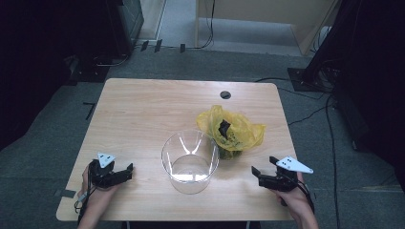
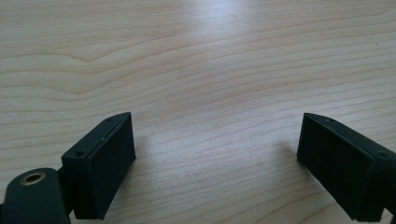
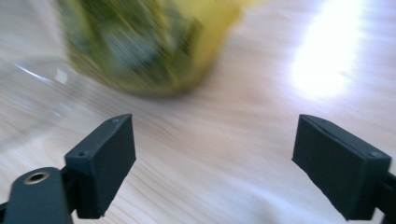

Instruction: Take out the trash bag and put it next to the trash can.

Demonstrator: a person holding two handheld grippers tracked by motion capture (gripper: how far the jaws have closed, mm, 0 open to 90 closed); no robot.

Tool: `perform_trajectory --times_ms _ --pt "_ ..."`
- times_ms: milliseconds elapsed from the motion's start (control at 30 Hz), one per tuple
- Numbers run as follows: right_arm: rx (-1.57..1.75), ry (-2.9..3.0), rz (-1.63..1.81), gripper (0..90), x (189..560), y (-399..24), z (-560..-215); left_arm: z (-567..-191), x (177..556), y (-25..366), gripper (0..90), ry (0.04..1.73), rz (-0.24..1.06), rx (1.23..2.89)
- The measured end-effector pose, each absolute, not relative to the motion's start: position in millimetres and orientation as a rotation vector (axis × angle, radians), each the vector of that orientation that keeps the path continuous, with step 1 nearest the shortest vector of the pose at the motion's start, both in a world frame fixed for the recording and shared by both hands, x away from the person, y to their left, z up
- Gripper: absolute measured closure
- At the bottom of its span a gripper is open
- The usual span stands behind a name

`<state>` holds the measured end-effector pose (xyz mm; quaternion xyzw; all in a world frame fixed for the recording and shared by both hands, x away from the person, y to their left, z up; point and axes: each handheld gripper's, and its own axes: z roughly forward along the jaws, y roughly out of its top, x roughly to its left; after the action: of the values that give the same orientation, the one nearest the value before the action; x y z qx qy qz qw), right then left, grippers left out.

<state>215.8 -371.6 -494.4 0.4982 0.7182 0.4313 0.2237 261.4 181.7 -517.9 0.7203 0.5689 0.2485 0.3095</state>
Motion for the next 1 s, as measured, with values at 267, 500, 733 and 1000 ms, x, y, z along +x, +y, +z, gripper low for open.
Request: perform_trajectory --times_ms 267,500,733,1000 --pt "1.490 1.904 0.945 10.8 216.8 -391.9 -509.4 -517.9 261.5 181.6 10.7 1.503 0.657 1.902" --pt "1.651 1.826 0.852 14.7 225.9 -404.7 -523.6 -518.0 261.4 181.6 10.7 1.503 0.657 1.902" --pt "1.725 1.775 0.786 8.1 229.6 -404.6 -524.8 -518.0 261.4 181.7 10.7 1.502 0.657 1.903" --pt "1.749 1.759 0.774 6.1 231.1 -404.0 -525.1 -518.0 261.4 181.7 10.7 1.502 0.658 1.903"
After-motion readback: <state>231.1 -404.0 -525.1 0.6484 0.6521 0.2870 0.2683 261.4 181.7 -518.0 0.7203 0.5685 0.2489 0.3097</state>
